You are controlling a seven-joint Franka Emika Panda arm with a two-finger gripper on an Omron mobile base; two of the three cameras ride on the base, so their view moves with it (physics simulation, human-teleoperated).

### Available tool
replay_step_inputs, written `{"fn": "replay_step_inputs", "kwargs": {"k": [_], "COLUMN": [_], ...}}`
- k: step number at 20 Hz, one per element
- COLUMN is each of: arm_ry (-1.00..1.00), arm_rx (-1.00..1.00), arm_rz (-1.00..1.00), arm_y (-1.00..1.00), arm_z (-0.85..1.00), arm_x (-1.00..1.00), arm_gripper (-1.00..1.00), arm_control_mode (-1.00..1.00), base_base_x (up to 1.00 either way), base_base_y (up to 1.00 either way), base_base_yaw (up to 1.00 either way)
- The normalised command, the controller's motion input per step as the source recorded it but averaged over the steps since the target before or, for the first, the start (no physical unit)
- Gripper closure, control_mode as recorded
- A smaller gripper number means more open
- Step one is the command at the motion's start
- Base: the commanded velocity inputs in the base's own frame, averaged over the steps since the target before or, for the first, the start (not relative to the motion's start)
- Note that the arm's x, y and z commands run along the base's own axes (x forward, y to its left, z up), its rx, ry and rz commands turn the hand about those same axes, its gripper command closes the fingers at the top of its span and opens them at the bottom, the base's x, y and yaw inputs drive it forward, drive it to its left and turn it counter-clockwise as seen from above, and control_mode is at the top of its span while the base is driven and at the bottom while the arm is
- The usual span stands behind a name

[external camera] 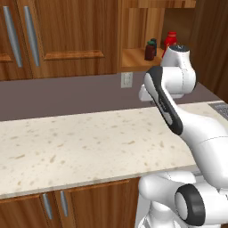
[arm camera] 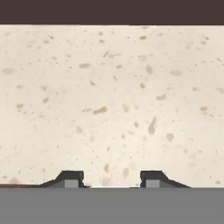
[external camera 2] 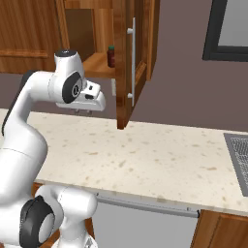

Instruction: Collect the paprika, ketchup, and shaker from the cabinet and place them next to the stove.

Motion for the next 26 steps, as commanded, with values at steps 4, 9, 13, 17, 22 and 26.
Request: {"fn": "replay_step_inputs", "kwargs": {"k": [4, 9, 13, 17, 22, 26], "arm_ry": [-0.12, -0.40, -0.43, -0.30, -0.18, -0.12], "arm_rx": [0.00, 0.00, 0.00, 0.00, 0.00, 0.00], "arm_rz": [0.00, -0.06, -0.10, -0.12, -0.10, -0.03], "arm_y": [-0.08, -0.19, -0.02, 0.00, 0.00, 0.01], "arm_z": [0.00, 0.06, 0.58, 0.83, 0.79, 0.44], "arm_x": [-0.28, -0.58, -0.21, 0.03, 0.19, 0.23], "arm_gripper": [-1.00, -1.00, -1.00, -1.00, -1.00, -1.00], "arm_control_mode": [-1.00, -1.00, -1.00, -1.00, -1.00, -1.00], "base_base_x": [0.00, 0.00, 0.00, 0.00, 0.00, 0.00], "base_base_y": [0.00, 0.00, 0.00, 0.00, 0.00, 0.00], "base_base_yaw": [0.00, 0.00, 0.00, 0.00, 0.00, 0.00]}}
